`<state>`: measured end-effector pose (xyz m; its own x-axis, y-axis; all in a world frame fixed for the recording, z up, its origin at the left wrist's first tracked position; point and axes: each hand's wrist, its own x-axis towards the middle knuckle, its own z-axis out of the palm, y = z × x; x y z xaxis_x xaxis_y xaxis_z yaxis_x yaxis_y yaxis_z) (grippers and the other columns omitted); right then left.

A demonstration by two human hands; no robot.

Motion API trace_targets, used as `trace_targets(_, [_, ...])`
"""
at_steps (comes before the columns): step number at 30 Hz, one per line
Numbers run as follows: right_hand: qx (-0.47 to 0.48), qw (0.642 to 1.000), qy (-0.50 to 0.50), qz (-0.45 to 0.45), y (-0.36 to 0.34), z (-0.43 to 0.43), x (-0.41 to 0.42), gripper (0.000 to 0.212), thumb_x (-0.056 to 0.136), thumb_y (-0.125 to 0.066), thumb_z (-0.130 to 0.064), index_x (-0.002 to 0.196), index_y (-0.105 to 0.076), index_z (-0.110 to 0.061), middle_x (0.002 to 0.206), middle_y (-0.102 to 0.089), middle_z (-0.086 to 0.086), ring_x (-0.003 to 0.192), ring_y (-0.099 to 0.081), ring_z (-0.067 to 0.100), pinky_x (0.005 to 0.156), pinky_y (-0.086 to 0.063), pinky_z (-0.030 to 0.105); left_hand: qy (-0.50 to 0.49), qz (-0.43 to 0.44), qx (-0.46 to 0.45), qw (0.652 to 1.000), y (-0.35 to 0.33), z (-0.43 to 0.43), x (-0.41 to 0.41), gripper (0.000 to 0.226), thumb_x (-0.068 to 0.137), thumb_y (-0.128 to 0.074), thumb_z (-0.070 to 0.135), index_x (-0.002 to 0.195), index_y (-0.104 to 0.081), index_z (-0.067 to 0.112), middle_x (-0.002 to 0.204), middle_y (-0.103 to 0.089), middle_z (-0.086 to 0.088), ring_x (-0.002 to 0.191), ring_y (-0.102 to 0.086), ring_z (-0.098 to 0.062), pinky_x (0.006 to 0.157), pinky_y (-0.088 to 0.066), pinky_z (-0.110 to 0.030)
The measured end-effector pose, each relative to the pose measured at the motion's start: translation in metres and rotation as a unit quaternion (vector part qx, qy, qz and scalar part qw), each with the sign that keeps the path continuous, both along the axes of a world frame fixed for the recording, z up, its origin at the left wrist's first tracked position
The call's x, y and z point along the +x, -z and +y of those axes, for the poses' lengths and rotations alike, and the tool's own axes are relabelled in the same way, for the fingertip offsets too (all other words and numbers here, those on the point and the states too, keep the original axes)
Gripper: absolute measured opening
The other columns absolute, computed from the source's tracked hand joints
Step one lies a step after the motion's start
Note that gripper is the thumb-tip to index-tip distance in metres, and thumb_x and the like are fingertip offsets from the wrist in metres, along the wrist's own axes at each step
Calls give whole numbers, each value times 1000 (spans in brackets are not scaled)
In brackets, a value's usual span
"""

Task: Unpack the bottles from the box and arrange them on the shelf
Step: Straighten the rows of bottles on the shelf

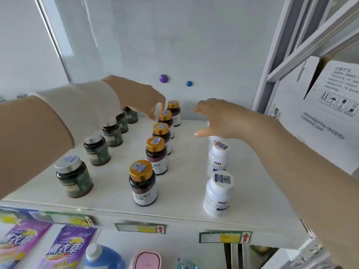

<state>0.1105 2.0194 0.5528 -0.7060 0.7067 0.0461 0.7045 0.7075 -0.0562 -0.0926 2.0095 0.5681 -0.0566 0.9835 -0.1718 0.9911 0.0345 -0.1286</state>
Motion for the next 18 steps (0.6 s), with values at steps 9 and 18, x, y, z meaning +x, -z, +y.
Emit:
trace_targets(9, [-103, 990, 6, -98, 17, -24, -58, 66, 88, -58, -39, 143, -31, -14, 143, -43, 4, 127, -45, 21, 101, -36, 29, 34, -19, -20, 999, 24, -23, -50, 50, 88, -62, 33, 133, -44, 21, 124, -59, 2, 98, -47, -11, 90, -36, -26])
trace_targets(18, [-213, 965, 145, 44, 60, -39, -72, 77, 79, -66, -47, 140, -32, -16, 138, -48, 1, 119, -52, 19, 97, -44, 30, 102, -254, 6, 962, 61, 0, -58, 58, 85, -66, 32, 134, -39, 19, 134, -54, 2, 103, -53, -12, 88, -37, -23])
